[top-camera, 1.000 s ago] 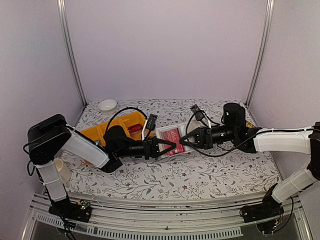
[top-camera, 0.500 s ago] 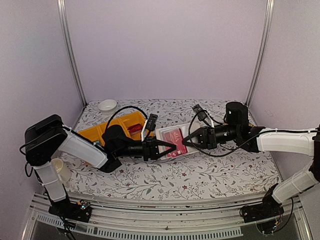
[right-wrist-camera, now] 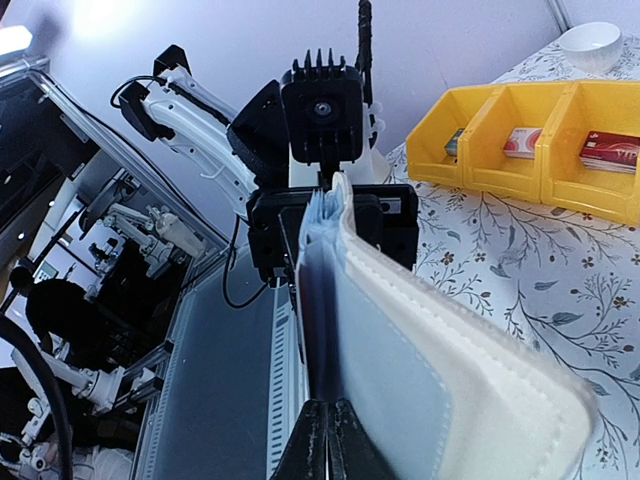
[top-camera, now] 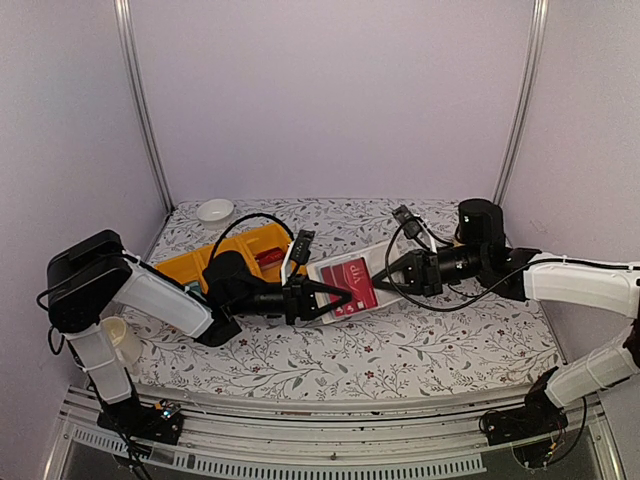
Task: Take the credit cards out of the card holder
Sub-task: Remove the credit card from the card slot.
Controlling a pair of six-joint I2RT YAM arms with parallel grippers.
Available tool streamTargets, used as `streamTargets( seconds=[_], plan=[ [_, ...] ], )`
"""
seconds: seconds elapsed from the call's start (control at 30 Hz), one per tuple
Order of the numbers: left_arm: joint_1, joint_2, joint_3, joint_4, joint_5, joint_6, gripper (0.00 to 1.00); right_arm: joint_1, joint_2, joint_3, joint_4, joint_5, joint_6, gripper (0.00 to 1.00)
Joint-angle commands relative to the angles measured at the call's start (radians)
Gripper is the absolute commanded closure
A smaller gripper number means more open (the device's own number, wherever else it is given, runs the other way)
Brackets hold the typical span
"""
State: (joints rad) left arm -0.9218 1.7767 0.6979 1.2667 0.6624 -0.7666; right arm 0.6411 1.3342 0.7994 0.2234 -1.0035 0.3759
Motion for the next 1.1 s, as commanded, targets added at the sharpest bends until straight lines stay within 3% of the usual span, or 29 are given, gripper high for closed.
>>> streamTargets(
  seconds=[0.0,0.1,0.17,0.33,0.4,0.73,1.07],
  plan=[
    [-0.008,-0.032,-0.005,0.051,0.033,0.022,0.93,-0.034,-0.045,0.026,-0.073,0.022,-0.05,0.96],
    [-0.009,-0.029,0.001,0.053,0.035,0.019,0.93,-0.035,-0.034,0.028,-0.071,0.008,-0.045,0.97],
    [-0.01,-0.028,0.005,0.052,0.033,0.019,0.98,-0.035,-0.03,0.024,-0.062,0.007,-0.039,0.95],
    [-0.01,-0.028,0.006,0.048,0.016,0.025,1.0,-0.03,-0.013,0.021,-0.022,-0.047,-0.013,0.73],
    [-0.01,-0.032,0.006,0.037,0.01,0.028,1.0,-0.004,-0.011,0.021,0.001,-0.065,0.0,0.69],
    [-0.01,-0.038,0.008,0.025,0.009,0.039,1.0,0.017,0.01,0.032,0.008,-0.048,-0.011,0.9],
    [-0.012,-0.039,0.015,0.016,0.002,0.042,1.0,0.027,0.03,0.035,0.007,-0.037,-0.003,0.83]
  ],
)
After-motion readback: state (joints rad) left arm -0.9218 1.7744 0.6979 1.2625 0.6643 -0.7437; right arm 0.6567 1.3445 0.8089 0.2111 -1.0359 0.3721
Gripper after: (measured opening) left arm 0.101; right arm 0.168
